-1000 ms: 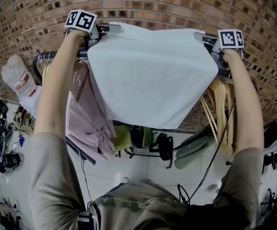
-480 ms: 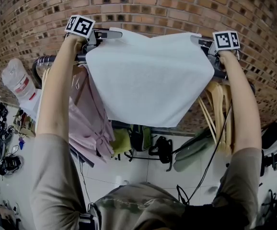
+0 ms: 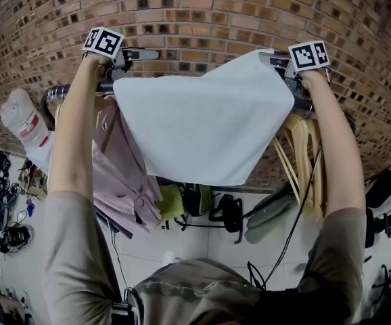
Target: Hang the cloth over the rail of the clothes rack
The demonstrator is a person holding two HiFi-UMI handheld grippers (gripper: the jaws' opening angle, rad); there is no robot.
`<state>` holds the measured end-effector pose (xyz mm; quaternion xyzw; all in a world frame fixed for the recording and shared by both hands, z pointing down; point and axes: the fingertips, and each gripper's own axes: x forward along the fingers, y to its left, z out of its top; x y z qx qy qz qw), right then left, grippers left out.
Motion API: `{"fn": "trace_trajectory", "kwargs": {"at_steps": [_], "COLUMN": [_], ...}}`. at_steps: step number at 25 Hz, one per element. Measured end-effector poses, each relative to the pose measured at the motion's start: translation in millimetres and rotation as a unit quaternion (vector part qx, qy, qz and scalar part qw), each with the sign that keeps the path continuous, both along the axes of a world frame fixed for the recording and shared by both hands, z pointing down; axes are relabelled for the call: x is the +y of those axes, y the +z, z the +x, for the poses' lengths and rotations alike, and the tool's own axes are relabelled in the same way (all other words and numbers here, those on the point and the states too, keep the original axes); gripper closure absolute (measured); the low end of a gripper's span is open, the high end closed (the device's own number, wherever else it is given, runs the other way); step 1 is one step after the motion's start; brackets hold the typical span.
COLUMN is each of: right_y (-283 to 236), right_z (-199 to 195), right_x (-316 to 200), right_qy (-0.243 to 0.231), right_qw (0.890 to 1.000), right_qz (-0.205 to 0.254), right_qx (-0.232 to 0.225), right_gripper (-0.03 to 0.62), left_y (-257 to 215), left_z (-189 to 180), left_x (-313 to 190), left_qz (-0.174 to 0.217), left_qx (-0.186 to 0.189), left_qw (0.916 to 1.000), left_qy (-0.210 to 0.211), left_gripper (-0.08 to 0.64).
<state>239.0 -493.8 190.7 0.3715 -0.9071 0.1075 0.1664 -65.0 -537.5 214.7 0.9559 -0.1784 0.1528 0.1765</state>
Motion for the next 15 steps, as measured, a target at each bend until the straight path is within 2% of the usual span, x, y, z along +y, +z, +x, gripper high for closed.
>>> {"fn": "trace_trajectory", "kwargs": {"at_steps": [3,5,6,8,10,12,15], "right_y": [-1,-2,-2,-1,-2,-5,-5], "right_z": [1,5,7,8,7,5,-1], "right_x": [0,-1,-2,-3,-5,-5,-2], "right_qy": [0.000,0.005,0.006,0.007,0.007,0.001,-0.011], "right_qw": [1.000,1.000,1.000,1.000,1.000,1.000,1.000], "right_qz": [-0.002,-0.003,-0.004,-0.006,-0.006,0.000,0.001], "right_qx": [-0.006,-0.014,-0.016,-0.017,-0.018,-0.025,-0.023], "right_gripper": [0.572,0.572,0.573,0.573,0.573,0.573,0.573], "left_y": [-9,-16,-24,-47,-77,-106,-135], "left_z": [5,15,22,35,38,36,34], "left_x": [-2,3,9,27,37,45,71], "left_qz": [0.025,0.054,0.063,0.054,0.068,0.096,0.121], "left_qx": [0.017,0.019,0.033,0.093,0.138,0.161,0.179], "left_qw": [0.9995,0.9982,0.9971,0.9930,0.9869,0.9814,0.9745], "left_qy": [0.000,0.015,0.028,0.050,0.049,0.042,0.060], "left_gripper": [0.069,0.069,0.069,0.069,0.069,0.069,0.069]}}
